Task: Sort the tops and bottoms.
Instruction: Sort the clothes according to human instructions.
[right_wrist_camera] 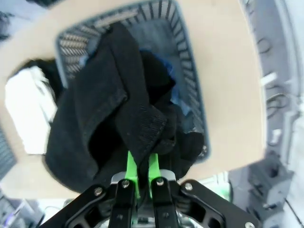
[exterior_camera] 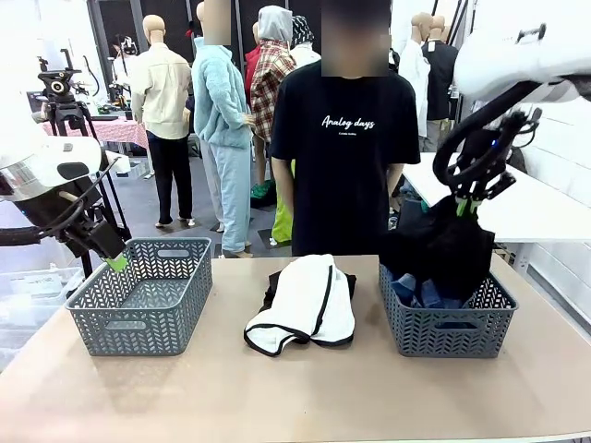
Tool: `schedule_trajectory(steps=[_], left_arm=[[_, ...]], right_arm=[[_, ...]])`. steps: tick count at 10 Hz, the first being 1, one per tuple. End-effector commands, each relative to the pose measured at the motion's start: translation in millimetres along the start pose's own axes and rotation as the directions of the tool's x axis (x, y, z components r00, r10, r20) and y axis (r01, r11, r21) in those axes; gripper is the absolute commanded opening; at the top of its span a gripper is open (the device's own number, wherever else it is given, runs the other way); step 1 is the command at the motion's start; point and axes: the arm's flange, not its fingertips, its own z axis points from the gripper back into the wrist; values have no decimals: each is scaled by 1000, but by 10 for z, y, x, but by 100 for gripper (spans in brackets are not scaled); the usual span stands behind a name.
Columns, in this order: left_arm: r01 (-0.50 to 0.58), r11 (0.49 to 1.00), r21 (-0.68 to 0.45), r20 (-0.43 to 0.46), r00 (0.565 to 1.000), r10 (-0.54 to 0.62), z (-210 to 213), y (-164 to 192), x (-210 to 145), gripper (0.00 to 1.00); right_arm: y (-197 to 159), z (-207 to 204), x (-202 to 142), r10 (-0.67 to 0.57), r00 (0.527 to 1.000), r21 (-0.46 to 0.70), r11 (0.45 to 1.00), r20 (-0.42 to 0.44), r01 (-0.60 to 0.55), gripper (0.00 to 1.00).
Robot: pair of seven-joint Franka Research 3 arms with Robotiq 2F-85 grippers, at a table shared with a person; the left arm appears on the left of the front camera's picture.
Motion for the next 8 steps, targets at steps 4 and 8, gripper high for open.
schedule_trajectory(steps=[4,8], left_arm=[[0,1000,-6,-4,1000,0,-3,5,-12,100],[0,1000,-6,-4,1000,0,-3,5,-12,100]], right_arm=[[0,0,0,0,1000,0,1000,0,0,0],[29,-466,214,135,991,-31,990,-20,-135,0]])
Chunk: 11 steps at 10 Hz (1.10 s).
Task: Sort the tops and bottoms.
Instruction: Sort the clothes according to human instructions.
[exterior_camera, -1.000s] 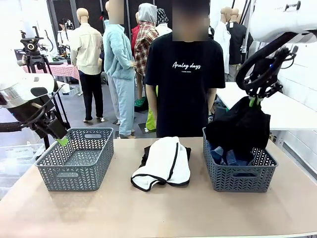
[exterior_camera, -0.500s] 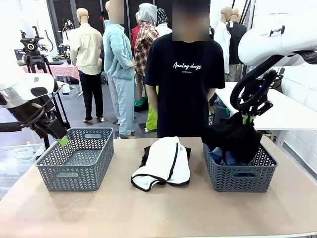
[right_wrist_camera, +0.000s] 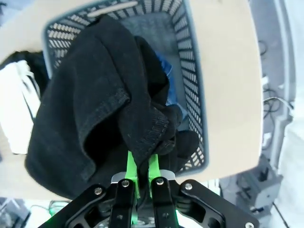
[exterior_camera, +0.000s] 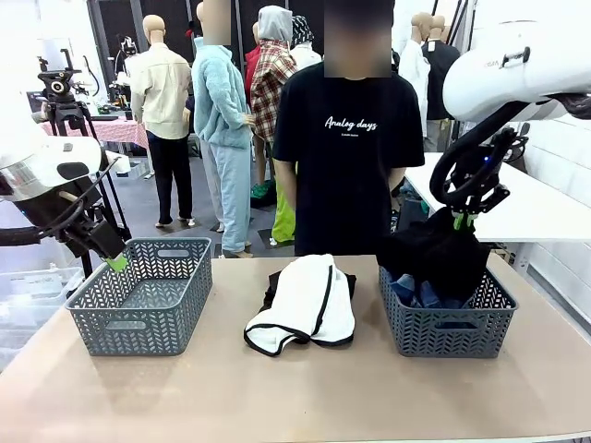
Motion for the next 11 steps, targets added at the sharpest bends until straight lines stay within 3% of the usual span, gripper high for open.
schedule_trajectory(steps=[1,5,11], left_arm=[[0,1000,-6,-4,1000,0,-3,5,-12,100],[0,1000,-6,-4,1000,0,-3,5,-12,100],[0,1000,-6,-4,1000,0,-3,5,-12,100]], right_arm=[[-30,-326,232,97,995,44,994,-20,-96,0],[68,-745,380,164,986,117,980,-14,-162,0],[141,-1133,454,167,977,138,979,-129,-149,0]])
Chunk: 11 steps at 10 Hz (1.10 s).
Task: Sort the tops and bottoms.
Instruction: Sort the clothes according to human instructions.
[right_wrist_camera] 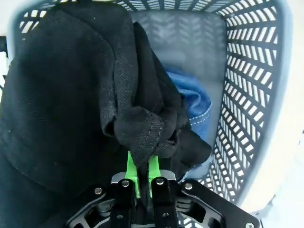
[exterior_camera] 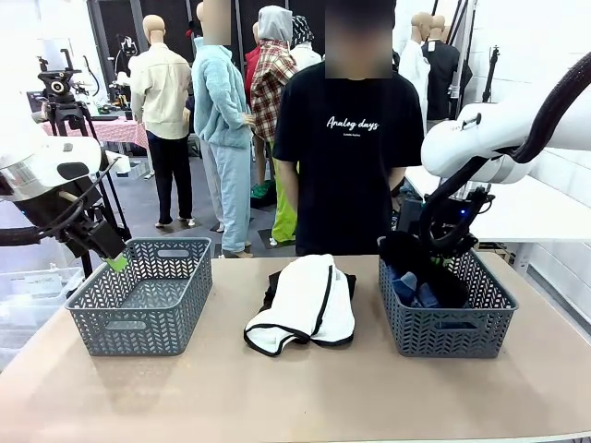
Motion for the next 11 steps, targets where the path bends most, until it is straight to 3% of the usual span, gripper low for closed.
schedule_trajectory(steps=[1,3,8,11], left_arm=[[0,1000,-6,-4,1000,0,-2,5,-12,100],[0,1000,-6,-4,1000,0,-2,5,-12,100],[0,1000,-6,-4,1000,0,-2,5,-12,100],[0,1000,-6,-4,1000,0,-2,5,-12,100]], right_arm=[[63,54,39,19,1000,47,999,-17,-18,0],[89,229,-22,8,1000,59,998,-13,-8,0],[145,306,-100,28,999,43,999,-18,-27,96],[176,415,-171,28,1000,33,999,10,-28,100]])
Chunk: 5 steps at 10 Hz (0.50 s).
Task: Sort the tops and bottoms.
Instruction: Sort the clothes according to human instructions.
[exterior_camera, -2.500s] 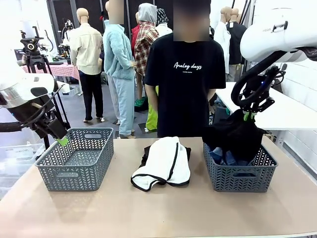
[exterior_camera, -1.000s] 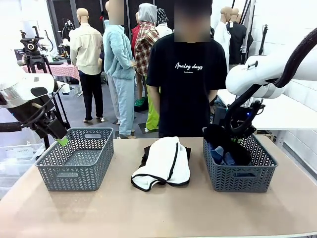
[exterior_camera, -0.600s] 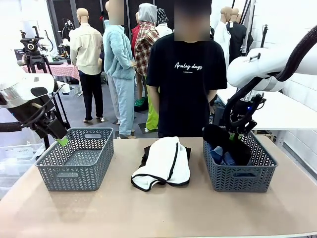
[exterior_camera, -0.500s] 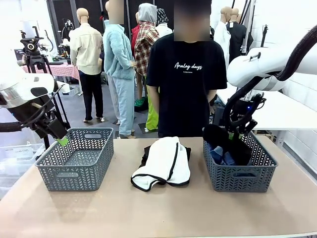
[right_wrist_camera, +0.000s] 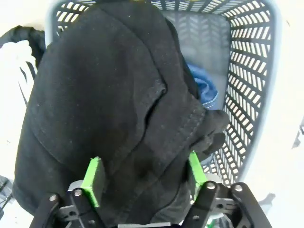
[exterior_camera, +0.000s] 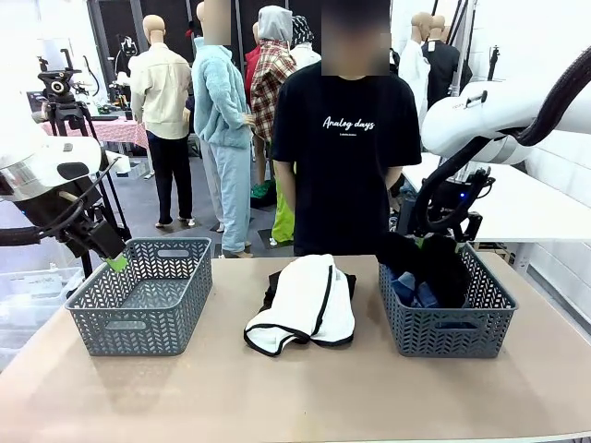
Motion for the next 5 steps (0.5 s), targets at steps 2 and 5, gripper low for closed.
schedule_trajectory(steps=[2,5], left_arm=[[0,1000,-6,-4,1000,0,-2,5,-12,100],[0,1000,-6,-4,1000,0,-2,5,-12,100]], right_arm=[[29,133,-128,-12,1000,-1,1000,16,12,100],[47,230,-199,-7,998,0,1000,57,7,100]])
